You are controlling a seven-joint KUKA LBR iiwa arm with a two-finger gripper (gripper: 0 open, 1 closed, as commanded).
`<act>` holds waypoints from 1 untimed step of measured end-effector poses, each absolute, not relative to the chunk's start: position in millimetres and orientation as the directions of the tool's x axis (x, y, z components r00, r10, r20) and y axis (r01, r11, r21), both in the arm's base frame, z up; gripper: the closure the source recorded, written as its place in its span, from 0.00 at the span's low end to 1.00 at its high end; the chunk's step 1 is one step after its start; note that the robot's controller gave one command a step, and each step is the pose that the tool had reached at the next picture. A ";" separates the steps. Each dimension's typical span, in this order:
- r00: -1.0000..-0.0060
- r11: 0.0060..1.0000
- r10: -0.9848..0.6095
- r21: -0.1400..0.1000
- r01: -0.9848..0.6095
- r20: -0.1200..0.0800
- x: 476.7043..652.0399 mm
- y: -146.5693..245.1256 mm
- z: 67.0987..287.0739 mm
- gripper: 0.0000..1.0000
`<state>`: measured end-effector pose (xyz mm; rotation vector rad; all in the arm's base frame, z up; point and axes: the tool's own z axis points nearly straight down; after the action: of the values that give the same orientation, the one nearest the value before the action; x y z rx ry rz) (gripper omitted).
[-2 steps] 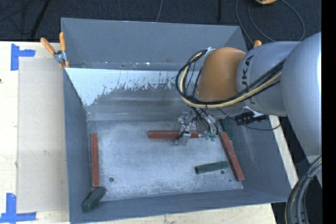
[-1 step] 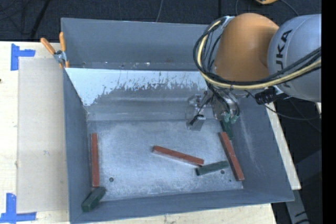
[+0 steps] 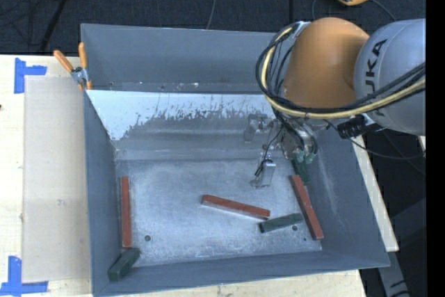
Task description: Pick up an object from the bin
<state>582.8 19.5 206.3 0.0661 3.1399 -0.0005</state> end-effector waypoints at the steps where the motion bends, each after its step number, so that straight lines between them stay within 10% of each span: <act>1: -0.999 0.999 0.041 0.000 0.041 -0.001 582.8 19.7 206.3 0.00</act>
Offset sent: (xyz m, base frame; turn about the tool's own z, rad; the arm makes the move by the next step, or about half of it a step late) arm -0.0045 -0.0200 -0.1363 0.1284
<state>582.8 19.7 206.3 0.0651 3.1399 -0.0006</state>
